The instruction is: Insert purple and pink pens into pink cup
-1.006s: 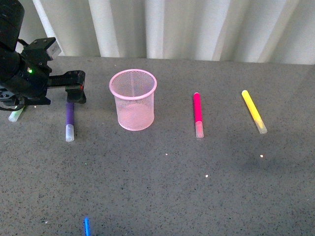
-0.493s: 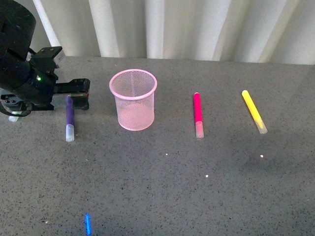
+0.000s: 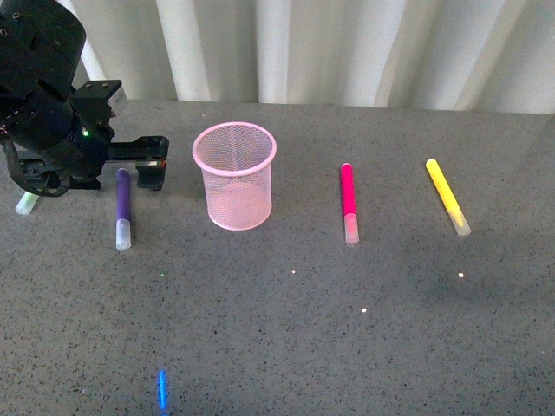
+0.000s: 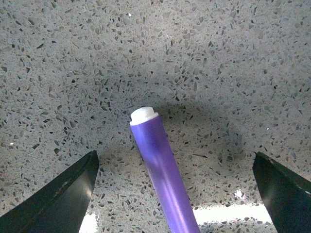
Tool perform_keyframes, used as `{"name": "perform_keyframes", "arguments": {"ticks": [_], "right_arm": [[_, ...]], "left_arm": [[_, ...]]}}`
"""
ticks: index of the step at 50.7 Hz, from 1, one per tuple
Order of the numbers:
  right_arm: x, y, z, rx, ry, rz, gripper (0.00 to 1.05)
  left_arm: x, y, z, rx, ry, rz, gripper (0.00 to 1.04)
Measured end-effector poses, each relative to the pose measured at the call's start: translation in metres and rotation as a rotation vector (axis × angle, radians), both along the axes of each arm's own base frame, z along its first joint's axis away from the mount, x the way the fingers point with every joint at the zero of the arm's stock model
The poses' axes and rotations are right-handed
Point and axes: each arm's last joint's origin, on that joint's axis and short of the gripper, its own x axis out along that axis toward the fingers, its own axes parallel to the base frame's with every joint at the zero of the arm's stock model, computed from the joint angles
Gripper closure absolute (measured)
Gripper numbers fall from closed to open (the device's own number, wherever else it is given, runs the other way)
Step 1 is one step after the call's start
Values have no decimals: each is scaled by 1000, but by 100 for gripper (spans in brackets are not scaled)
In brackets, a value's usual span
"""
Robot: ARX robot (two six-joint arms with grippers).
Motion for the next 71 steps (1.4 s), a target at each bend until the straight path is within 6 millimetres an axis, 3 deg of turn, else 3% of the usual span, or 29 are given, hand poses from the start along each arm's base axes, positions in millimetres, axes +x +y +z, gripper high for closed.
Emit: {"name": "perform_keyframes", "arguments": {"ticks": [5, 8, 21, 34, 50, 56, 67, 71], "right_arm": [[0, 0, 0, 0, 0, 0, 7], [0, 0, 0, 0, 0, 0, 7], [0, 0, 0, 0, 0, 0, 7], [0, 0, 0, 0, 0, 0, 7], [0, 0, 0, 0, 0, 0, 7], [0, 0, 0, 0, 0, 0, 7], [0, 0, 0, 0, 0, 0, 7], [0, 0, 0, 0, 0, 0, 7]], "left_arm": [[0, -1, -1, 5, 20, 9, 7], [0, -1, -2, 8, 28, 14, 12], [-3, 0, -5, 7, 52, 41, 46], [-9, 1, -5, -15, 6, 82, 91], [-27, -12, 1, 136, -178, 3, 92], [-28, -11, 21, 125, -282, -1, 92], [-21, -1, 97, 34, -614, 132, 93], [-20, -4, 107, -8, -721, 149, 93]]}}
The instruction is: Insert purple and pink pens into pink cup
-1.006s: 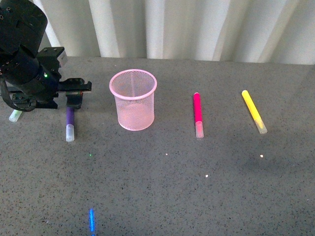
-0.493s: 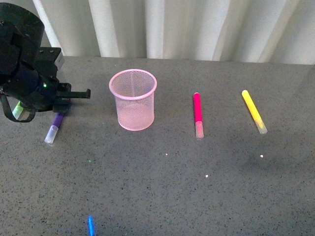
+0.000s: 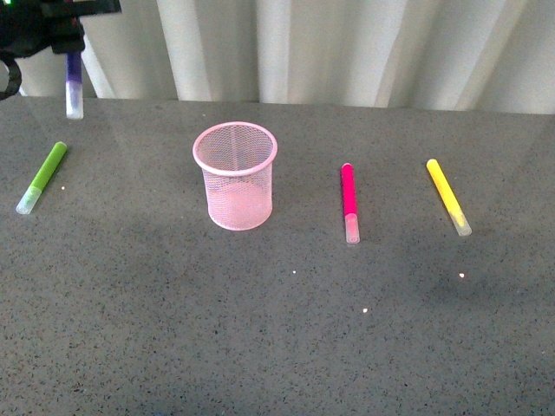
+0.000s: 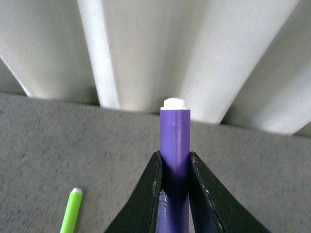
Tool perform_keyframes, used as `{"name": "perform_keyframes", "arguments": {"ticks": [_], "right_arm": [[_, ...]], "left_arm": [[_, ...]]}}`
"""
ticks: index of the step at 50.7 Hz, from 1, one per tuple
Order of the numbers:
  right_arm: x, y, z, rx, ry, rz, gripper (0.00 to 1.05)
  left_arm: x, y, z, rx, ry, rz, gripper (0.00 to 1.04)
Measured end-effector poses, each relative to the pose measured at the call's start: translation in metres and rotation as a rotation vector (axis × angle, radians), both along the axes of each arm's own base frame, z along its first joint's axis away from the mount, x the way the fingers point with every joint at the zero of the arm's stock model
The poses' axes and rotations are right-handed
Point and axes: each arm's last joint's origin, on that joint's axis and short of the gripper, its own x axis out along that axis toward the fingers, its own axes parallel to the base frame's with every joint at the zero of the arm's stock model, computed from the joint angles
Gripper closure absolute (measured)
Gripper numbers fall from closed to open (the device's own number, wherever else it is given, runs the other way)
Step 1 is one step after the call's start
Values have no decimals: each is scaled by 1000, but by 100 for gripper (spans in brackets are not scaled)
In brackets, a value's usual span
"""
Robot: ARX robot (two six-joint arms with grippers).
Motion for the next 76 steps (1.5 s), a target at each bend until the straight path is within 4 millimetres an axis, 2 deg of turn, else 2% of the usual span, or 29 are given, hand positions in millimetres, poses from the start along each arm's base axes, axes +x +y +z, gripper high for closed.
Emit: {"name": "perform_keyframes", "arguments": {"ticks": [7, 13, 20, 28, 47, 59, 76], "right_arm": [[0, 0, 0, 0, 0, 0, 7], [0, 0, 0, 0, 0, 0, 7], [0, 0, 0, 0, 0, 0, 7], [0, 0, 0, 0, 0, 0, 7], [0, 0, 0, 0, 0, 0, 7], [0, 0, 0, 0, 0, 0, 7], [0, 0, 0, 0, 0, 0, 7]], "left_arm": [[-3, -19, 9, -55, -166, -25, 93], [-10, -48, 16, -84, -303, -86, 93], [-17, -77, 20, -135, -371, -146, 93], [-23, -99, 11, -210, -379, -173, 93], [-33, -117, -25, -329, -295, -196, 93], [-35, -115, -41, -355, -255, -167, 93], [-39, -111, -48, -374, -229, -145, 93]]}}
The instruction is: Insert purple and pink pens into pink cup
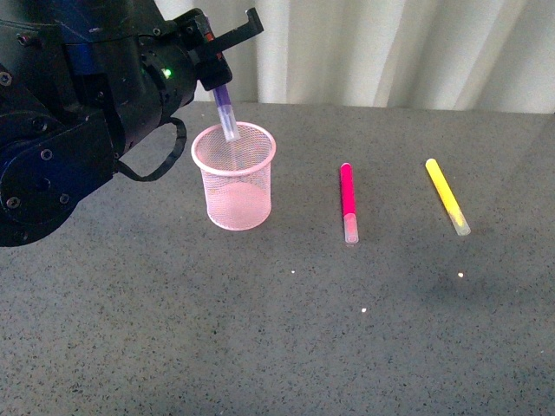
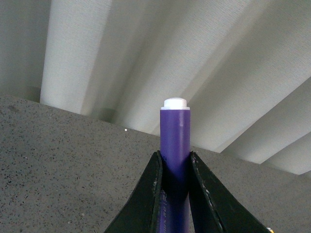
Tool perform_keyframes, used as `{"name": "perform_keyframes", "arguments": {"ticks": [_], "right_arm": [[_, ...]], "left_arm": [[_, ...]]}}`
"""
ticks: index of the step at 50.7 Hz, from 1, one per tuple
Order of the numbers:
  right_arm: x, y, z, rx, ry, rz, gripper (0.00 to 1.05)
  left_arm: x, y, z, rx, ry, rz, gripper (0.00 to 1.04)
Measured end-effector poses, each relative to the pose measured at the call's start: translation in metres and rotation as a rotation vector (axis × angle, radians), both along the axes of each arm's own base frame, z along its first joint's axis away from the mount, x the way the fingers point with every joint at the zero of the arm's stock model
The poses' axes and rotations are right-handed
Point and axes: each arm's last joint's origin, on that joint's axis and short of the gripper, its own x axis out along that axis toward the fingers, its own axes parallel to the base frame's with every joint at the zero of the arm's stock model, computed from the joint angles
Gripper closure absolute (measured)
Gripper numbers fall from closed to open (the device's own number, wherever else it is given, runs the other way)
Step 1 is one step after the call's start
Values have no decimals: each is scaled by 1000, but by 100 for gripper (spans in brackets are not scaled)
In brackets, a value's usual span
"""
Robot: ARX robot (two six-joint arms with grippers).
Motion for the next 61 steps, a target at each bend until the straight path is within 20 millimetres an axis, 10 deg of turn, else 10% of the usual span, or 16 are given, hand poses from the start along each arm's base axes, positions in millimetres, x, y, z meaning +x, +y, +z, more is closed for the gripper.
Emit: {"name": "perform_keyframes", "arguments": {"ticks": [55, 61], "right_arm": [[0, 0, 0, 0, 0, 0, 7], [0, 0, 0, 0, 0, 0, 7]], "left_arm": [[-8, 2, -18, -44, 32, 47, 93], [-9, 1, -18, -56, 36, 31, 72]]}}
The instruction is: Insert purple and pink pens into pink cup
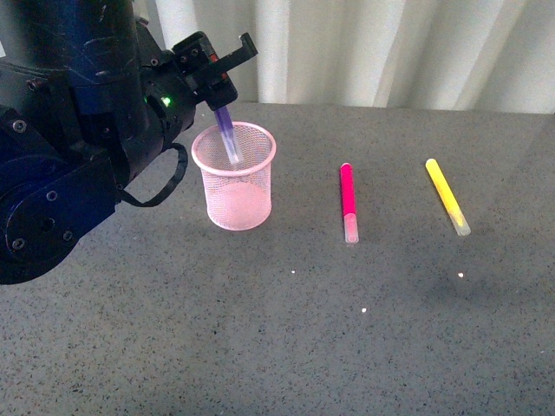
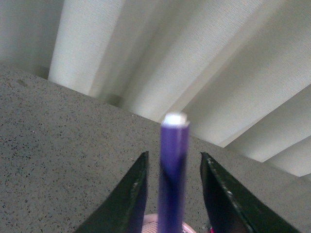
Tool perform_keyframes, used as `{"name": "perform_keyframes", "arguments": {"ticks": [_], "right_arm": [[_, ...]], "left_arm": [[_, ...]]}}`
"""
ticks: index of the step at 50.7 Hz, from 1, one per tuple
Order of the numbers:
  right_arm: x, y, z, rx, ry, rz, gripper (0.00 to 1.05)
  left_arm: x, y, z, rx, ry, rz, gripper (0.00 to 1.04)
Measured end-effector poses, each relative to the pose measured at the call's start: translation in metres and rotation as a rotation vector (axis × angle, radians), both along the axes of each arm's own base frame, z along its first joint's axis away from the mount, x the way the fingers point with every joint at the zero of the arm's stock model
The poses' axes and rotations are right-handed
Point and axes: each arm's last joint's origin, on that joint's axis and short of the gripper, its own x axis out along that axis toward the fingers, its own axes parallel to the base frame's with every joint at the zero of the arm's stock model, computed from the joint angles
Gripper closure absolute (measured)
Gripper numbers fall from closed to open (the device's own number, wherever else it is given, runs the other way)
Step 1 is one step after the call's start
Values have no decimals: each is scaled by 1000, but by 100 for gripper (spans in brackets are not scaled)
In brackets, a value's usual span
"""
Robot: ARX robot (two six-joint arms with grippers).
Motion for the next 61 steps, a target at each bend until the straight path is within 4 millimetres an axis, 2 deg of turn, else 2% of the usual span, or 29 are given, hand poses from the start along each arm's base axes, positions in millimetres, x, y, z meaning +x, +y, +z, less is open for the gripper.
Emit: {"name": "perform_keyframes", "arguments": {"ticks": [8, 13, 16, 28, 31, 37, 41, 46, 48, 49, 52, 56, 61], "right_arm": [[0, 0, 0, 0, 0, 0, 7], [0, 0, 0, 0, 0, 0, 7], [0, 0, 0, 0, 0, 0, 7], [0, 0, 0, 0, 0, 0, 7], [0, 0, 0, 0, 0, 0, 7], [0, 0, 0, 0, 0, 0, 7], [0, 0, 0, 0, 0, 0, 7], [0, 0, 0, 0, 0, 0, 7], [0, 0, 0, 0, 0, 0, 7], [0, 0, 0, 0, 0, 0, 7], [0, 0, 0, 0, 0, -1, 7], [0, 0, 0, 0, 0, 0, 7], [0, 0, 0, 0, 0, 0, 7]], "left_arm": [[-2, 3, 1, -1, 10, 2, 36], [-7, 9, 12, 1, 8, 7, 13], [-10, 11, 19, 29, 12, 8, 5], [-29, 31, 46, 273, 169, -3, 7], [-38, 45, 53, 318, 242, -15, 7], [-65, 87, 71, 329, 456, -13, 7], [-70, 95, 76, 325, 488, 9, 7], [-71, 95, 76, 322, 490, 2, 7], [-71, 95, 67, 373, 389, 32, 14], [-74, 96, 62, 394, 284, 47, 19], [-92, 101, 53, 440, 106, 64, 31], [-114, 109, 68, 454, -101, 109, 49], [-135, 116, 78, 465, -161, 129, 71]]}}
